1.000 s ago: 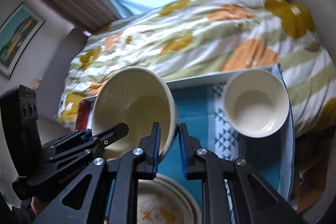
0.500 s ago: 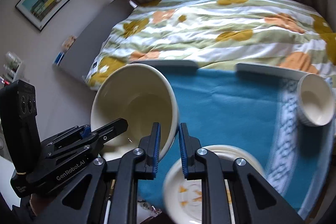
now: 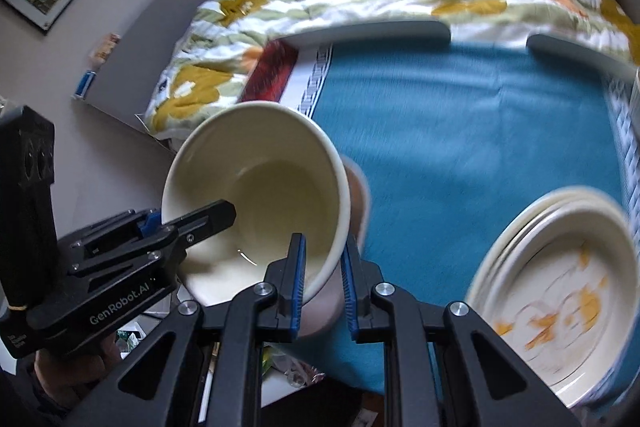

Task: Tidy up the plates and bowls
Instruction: 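Carry the cream bowl with both tools and lower it into the pink bowl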

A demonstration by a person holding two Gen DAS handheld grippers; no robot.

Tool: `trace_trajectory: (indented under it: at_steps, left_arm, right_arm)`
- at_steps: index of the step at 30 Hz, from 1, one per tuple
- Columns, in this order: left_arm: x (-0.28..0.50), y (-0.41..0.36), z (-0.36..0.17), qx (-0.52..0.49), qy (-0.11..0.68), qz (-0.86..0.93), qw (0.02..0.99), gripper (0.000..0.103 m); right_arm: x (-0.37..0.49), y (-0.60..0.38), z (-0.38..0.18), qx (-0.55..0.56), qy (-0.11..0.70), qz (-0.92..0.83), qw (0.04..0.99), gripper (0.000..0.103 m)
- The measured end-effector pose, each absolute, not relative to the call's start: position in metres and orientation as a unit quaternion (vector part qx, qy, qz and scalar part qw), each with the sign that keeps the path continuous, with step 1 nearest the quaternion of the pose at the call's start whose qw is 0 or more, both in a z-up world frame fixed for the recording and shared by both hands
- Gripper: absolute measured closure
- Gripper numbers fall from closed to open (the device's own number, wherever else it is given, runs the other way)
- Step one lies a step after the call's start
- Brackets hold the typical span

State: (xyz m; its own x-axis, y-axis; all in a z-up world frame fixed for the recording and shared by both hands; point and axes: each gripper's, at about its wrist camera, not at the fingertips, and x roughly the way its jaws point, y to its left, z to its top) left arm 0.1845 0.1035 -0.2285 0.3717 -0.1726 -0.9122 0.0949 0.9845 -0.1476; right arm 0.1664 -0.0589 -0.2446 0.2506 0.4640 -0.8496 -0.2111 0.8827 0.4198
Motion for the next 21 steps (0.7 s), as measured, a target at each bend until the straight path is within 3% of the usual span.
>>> trace_trajectory:
  at_steps: [21]
  left_arm:
    - [0.209, 0.110, -0.281, 0.048, 0.586, -0.139, 0.797, 0.082]
  right_arm:
    - [0.164, -0.025, -0.280, 0.111, 0.610, 0.137, 0.773, 0.087]
